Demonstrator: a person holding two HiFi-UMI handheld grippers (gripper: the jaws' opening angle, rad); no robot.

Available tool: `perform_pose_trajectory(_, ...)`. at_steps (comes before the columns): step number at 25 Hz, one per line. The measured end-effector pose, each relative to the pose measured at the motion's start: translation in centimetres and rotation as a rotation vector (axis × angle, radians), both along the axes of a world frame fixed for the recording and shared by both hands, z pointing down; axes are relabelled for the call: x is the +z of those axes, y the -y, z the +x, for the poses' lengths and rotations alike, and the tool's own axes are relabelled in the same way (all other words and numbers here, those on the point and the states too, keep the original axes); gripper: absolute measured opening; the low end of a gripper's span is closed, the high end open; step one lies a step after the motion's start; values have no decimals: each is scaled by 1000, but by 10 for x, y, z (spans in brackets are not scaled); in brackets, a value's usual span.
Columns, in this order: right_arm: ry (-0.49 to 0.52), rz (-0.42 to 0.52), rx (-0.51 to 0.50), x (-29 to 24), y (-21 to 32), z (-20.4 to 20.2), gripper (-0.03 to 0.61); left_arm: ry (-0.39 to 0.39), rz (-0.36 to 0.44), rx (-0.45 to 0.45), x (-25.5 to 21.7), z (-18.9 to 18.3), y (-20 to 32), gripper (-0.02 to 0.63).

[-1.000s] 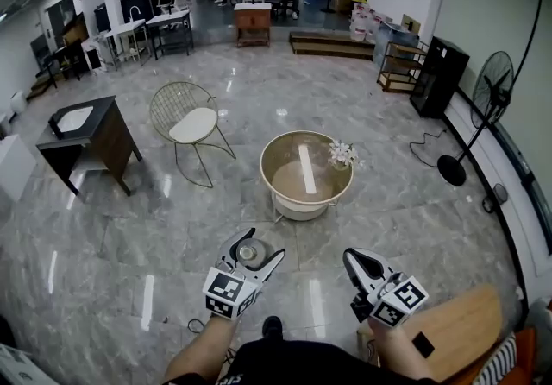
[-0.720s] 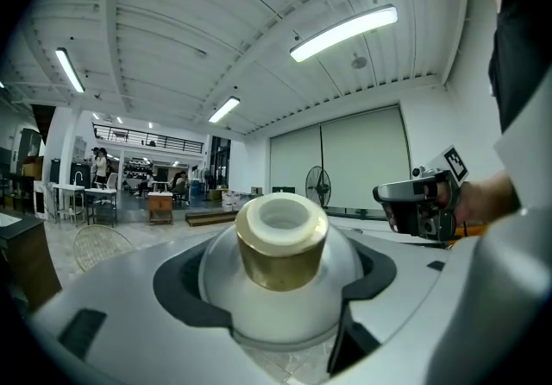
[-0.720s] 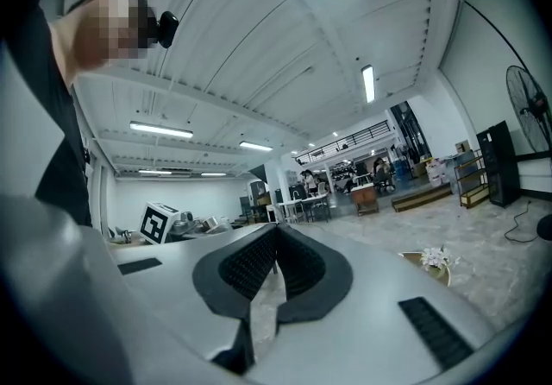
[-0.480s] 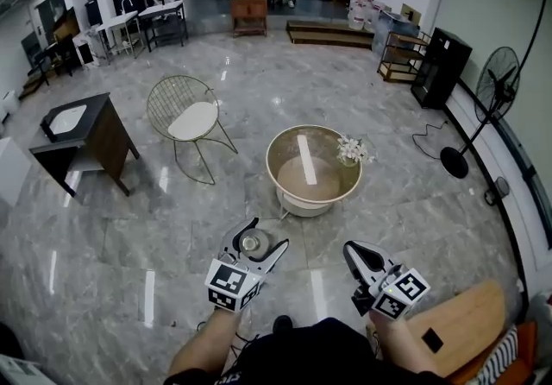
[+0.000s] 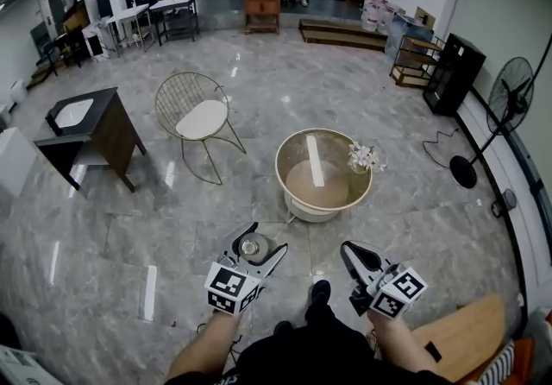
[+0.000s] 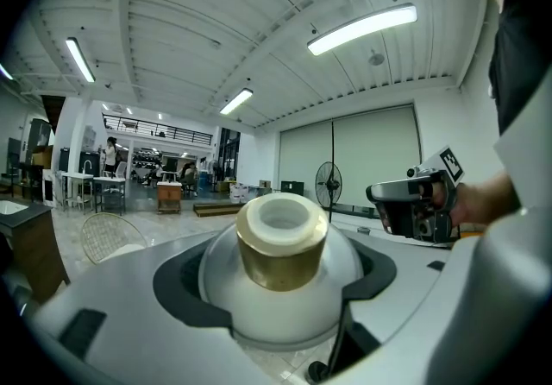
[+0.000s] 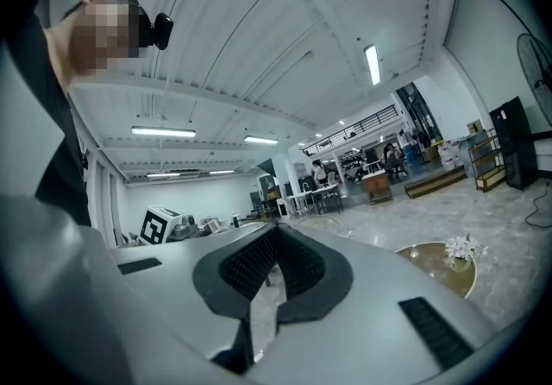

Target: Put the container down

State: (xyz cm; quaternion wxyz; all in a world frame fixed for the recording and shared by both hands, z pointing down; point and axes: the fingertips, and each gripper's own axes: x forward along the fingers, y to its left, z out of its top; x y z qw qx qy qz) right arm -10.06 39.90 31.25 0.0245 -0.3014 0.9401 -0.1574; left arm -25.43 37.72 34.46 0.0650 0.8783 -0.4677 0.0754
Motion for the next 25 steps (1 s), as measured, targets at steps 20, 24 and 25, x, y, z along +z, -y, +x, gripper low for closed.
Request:
perform_pose_trajectory(20,74,-3,-27,16,213,116,15,56,-46,-40,8,106,209,344)
perform_pose_trajectory(24,80,7,-35,19,255,149,15,61,-38,-51,2,135,252,344)
perform_pose_trajectory(25,82,9,-36,20,263,156,15,63,-34,-53,0,142,261,344)
